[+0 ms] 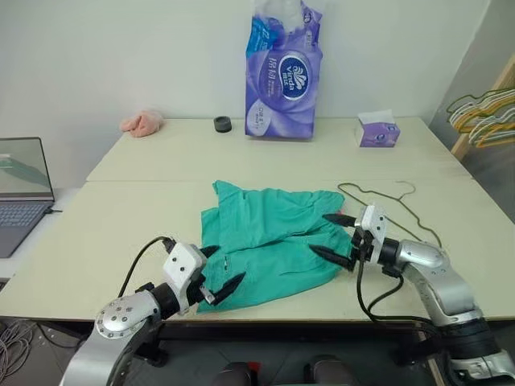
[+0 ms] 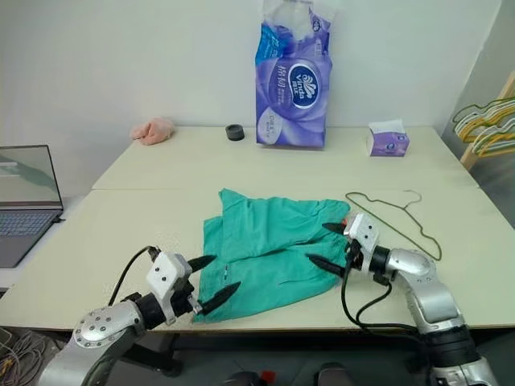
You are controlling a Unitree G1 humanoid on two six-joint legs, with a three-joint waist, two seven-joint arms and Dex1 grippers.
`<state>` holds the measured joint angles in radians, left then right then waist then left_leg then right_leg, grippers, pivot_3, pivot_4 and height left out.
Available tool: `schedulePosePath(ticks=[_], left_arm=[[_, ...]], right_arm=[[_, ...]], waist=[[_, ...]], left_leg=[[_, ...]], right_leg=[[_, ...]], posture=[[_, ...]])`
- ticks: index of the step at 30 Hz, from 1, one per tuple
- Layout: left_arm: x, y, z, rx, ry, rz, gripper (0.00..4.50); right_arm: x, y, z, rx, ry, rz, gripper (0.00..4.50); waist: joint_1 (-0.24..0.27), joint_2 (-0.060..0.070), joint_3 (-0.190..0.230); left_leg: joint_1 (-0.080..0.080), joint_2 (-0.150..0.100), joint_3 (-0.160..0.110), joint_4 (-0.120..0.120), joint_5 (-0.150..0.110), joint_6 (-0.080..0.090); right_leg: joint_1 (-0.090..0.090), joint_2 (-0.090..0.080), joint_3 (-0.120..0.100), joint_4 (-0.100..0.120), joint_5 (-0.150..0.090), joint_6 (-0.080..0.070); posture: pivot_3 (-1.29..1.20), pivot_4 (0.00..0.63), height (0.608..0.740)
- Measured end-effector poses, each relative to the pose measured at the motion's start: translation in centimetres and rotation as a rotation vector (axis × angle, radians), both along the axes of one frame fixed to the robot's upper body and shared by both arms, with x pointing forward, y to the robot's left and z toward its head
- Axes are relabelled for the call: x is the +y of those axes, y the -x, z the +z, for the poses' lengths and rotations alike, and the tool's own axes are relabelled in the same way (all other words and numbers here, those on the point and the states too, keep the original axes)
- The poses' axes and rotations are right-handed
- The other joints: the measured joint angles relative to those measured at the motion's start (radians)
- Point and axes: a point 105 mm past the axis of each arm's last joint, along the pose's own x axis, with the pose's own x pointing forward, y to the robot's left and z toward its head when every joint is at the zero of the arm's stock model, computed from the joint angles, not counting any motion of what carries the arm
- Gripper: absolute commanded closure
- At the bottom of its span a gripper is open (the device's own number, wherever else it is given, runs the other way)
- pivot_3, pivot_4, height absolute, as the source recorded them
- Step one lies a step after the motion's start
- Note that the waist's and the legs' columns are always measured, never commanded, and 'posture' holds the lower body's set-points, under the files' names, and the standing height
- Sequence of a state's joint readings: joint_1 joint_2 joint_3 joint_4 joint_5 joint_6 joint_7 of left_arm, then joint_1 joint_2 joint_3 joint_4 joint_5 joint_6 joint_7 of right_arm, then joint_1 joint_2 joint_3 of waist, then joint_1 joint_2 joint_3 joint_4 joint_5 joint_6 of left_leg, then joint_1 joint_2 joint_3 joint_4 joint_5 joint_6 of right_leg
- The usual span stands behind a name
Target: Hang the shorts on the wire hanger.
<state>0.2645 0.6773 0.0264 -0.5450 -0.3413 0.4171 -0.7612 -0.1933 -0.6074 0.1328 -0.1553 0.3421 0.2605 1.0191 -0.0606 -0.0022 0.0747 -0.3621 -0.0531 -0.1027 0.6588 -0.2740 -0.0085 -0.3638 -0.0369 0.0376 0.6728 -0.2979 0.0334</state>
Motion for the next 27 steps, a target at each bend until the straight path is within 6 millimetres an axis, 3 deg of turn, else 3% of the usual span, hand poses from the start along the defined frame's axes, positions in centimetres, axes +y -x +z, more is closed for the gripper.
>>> schedulePosePath(ticks=[6,17,27], left_arm=[[1.4,1.2,-1.2,0.078,-0.187,-0.172,0.01],[2.6,-1.8,-3.0,-0.05,-0.322,-0.125,0.01],[2.0,-2.9,-3.6,-0.134,-0.338,-0.119,2.98]], right_arm=[[-0.1,2.6,0.0,0.103,0.077,0.169,0.0],[0.7,3.0,0.6,0.084,0.073,0.214,0.0],[0.6,2.9,0.6,0.057,0.094,0.212,0.0]], waist=[[0.001,-0.001,0.004],[0.003,-0.003,0.006],[0.001,-0.003,0.006]], left_leg=[[-0.001,0.001,0.002,0.0,0.0,0.0],[-0.003,0.003,0.004,-0.001,-0.002,-0.003],[-0.003,0.006,0.006,-0.001,-0.002,-0.003]], right_leg=[[-0.003,0.0,0.001,0.0,-0.001,-0.001],[-0.005,0.0,0.001,-0.002,0.003,0.005],[-0.005,0.002,0.0,-0.002,0.003,0.006]], posture=[[-0.14,0.021,0.74],[-0.16,0.024,0.74],[-0.17,0.03,0.74]])
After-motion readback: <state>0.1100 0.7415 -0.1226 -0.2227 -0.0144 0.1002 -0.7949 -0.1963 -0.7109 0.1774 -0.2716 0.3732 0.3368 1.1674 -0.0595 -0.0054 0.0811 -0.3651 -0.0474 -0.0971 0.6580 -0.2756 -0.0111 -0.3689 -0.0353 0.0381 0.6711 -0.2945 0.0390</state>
